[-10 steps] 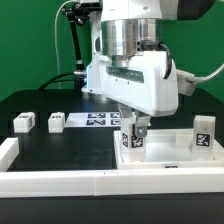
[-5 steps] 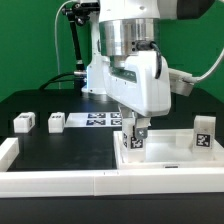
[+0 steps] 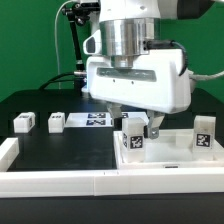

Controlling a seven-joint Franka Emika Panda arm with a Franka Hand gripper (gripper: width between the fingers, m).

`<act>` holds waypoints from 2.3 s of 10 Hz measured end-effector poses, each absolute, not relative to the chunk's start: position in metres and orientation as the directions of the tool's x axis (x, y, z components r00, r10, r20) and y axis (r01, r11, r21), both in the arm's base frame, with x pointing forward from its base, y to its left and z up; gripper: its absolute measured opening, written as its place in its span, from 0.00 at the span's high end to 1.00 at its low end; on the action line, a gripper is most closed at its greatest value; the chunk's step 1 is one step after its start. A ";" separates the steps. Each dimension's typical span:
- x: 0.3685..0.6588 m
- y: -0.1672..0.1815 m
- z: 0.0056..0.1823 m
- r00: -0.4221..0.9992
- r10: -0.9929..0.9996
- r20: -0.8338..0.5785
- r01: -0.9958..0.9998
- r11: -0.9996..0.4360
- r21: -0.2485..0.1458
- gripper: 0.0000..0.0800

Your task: Assemble square table

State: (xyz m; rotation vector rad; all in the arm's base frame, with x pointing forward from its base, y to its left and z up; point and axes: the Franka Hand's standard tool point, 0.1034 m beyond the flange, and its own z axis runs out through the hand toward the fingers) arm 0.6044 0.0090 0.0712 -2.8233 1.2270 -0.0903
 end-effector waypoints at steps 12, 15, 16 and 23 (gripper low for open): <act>0.605 0.006 0.074 0.987 0.143 0.077 0.144 -0.990 0.002 0.19; 0.605 0.005 0.074 0.984 0.161 0.077 0.161 -0.987 0.006 0.51; 0.605 0.005 0.074 0.984 0.160 0.077 0.160 -0.987 0.006 0.64; 0.606 0.005 0.073 0.958 -0.274 0.081 -0.273 -0.962 -0.030 0.64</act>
Offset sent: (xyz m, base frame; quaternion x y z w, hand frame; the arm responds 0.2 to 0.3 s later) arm -0.0025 0.0140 0.0060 0.0156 -0.0290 -0.2044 0.9783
